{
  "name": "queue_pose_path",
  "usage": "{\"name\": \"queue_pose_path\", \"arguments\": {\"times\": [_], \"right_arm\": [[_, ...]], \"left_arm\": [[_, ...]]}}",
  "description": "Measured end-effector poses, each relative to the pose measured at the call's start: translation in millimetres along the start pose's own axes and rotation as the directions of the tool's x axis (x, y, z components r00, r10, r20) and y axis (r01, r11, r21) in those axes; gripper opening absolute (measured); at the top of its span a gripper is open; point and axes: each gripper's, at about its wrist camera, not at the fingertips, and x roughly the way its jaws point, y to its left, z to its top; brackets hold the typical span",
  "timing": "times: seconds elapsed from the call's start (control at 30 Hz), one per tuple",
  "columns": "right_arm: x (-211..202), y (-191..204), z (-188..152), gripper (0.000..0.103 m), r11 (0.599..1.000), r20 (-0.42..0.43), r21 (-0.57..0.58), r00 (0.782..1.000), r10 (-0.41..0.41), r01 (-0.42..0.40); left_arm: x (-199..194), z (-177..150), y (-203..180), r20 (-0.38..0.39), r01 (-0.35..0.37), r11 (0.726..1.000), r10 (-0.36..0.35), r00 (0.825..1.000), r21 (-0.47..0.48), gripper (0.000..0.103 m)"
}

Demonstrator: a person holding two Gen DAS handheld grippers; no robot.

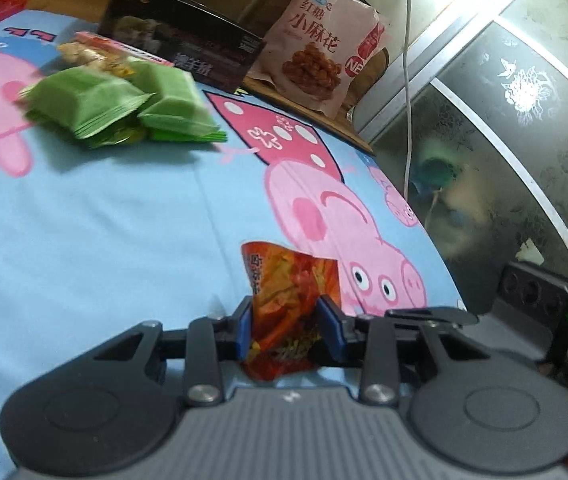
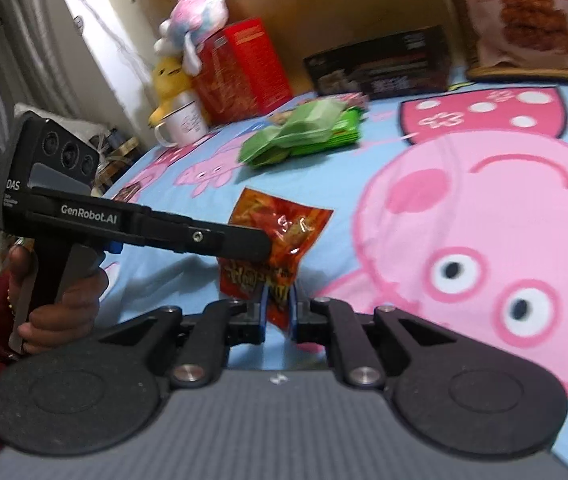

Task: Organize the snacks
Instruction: 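Carry the red-orange packet into the metal tin and open the left gripper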

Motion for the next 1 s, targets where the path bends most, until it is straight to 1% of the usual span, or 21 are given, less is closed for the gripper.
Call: {"name": "queue_pose_path", "arguments": {"times": [0.1,0.17,0.23,0.3,0.4,0.47,0.53,0.63,0.73,0.8,0.9,0.97,1.0], "right_arm": [[3,2,2,0.014,0.999,-0.035,0.003,0.998,0.054,-0.054],[4,1,8,0.014,0.997,-0.037,0.014,0.997,0.072,-0.071],[3,0,18,0.014,0.997,-0.024,0.014,0.997,0.075,-0.075],[4,-1,35,0.014,0.998,0.007,-0.003,0.998,0.063,-0.063],[8,-6,68,0.014,0.999,0.075,-0.043,0.997,0.023,-0.020],[15,-13,96,0.014,0.998,0.130,-0.060,0.992,-0.005,0.013],[23,-23,127,0.014,0.997,0.184,-0.068,0.982,-0.032,0.045],[42,-44,175,0.014,0.993,0.251,-0.066,0.965,-0.081,0.100],[68,-70,214,0.014,0.988,0.271,-0.052,0.954,-0.128,0.147],[87,-87,232,0.014,0.984,0.260,-0.027,0.952,-0.163,0.175],[115,-107,247,0.015,0.973,0.222,-0.010,0.949,-0.224,0.232],[130,-114,248,0.017,0.957,0.203,-0.018,0.939,-0.280,0.289],[136,-116,247,0.021,0.948,0.198,-0.020,0.931,-0.308,0.318]], "left_arm": [[-7,-4,-1,-0.020,0.001,0.999,0.000,1.000,0.042,0.031],[-9,2,-1,-0.029,-0.008,0.998,0.010,1.000,0.056,0.031],[-9,20,0,-0.021,0.000,0.998,0.001,1.000,0.062,0.032],[-7,47,0,-0.008,0.002,0.998,-0.002,1.000,0.068,0.032],[-1,92,-7,0.042,-0.031,0.991,0.025,0.999,0.129,0.033],[4,128,-14,0.097,-0.071,0.981,0.054,0.994,0.183,0.034],[13,166,-17,0.144,-0.114,0.972,0.085,0.986,0.205,0.035],[30,222,-12,0.184,-0.162,0.971,0.130,0.974,0.174,0.037],[56,267,3,0.184,-0.207,0.970,0.182,0.966,0.130,0.037],[77,286,14,0.168,-0.239,0.964,0.218,0.962,0.118,0.038],[106,303,30,0.132,-0.286,0.952,0.272,0.953,0.107,0.041],[125,305,40,0.113,-0.338,0.933,0.325,0.939,0.127,0.048],[133,306,43,0.110,-0.374,0.917,0.361,0.926,0.136,0.053]]}}
